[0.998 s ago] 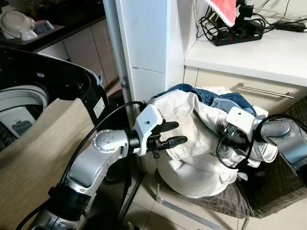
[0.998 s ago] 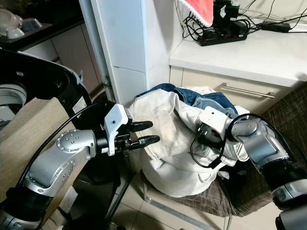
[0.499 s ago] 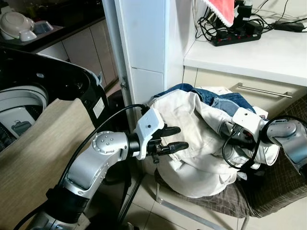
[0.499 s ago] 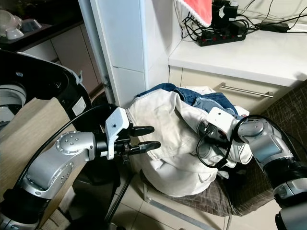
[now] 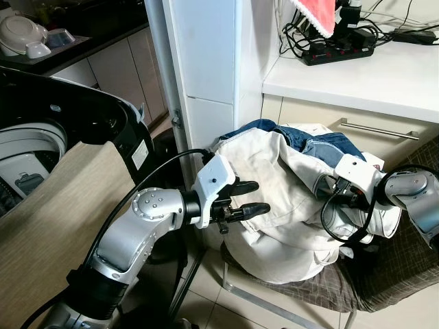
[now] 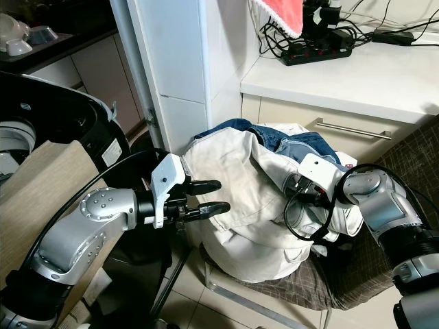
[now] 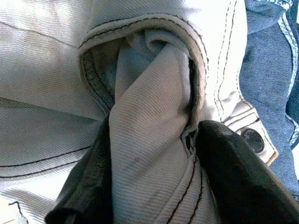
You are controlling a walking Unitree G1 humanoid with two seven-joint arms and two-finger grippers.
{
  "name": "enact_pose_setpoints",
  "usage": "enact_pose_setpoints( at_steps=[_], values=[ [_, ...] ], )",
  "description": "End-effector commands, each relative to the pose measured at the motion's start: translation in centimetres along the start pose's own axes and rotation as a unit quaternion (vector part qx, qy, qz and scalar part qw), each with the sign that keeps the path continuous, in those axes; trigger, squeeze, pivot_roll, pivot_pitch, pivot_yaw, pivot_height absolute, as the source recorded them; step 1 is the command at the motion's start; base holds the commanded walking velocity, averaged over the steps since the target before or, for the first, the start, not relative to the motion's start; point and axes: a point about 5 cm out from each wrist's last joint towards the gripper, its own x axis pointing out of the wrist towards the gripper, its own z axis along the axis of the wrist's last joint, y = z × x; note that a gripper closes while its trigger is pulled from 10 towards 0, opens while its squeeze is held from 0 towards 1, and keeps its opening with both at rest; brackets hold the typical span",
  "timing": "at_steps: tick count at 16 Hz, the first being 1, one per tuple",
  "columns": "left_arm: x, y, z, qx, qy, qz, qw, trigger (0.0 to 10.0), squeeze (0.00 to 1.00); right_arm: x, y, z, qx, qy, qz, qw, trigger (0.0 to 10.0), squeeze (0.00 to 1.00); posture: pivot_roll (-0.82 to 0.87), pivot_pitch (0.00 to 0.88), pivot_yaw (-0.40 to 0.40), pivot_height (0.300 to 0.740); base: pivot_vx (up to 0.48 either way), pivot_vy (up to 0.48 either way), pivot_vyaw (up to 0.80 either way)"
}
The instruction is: Clothes washing
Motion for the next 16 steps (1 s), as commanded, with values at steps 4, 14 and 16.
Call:
enact_pose_setpoints(
  at_steps=[4, 14, 16],
  values=[
    [0.0, 0.1, 0.3, 0.012, 0.001, 0.009, 1.0, 10.0, 0.0, -0.2, -0.4, -0.1, 0.021, -0.001, 0.0, 1.0, 0.0, 0.0, -0.13, 0.0, 0.077, 0.74, 0.0, 0.0, 0.0],
    [0.6, 2.4, 2.5, 0.014, -0.061, 0.096, 0.993, 10.0, 0.0, -3.2, -1.9, 1.3, 0.134, -0.144, -0.01, 0.98, 0.0, 0.0, -0.13, 0.0, 0.079, 0.74, 0.0, 0.0, 0.0],
    [0.9, 3.0, 3.9, 0.014, -0.103, 0.118, 0.988, 10.0, 0.0, -5.4, -1.5, 3.0, 0.096, -0.267, 0.028, 0.959, 0.0, 0.0, -0.13, 0.0, 0.076, 0.74, 0.0, 0.0, 0.0]
  ],
)
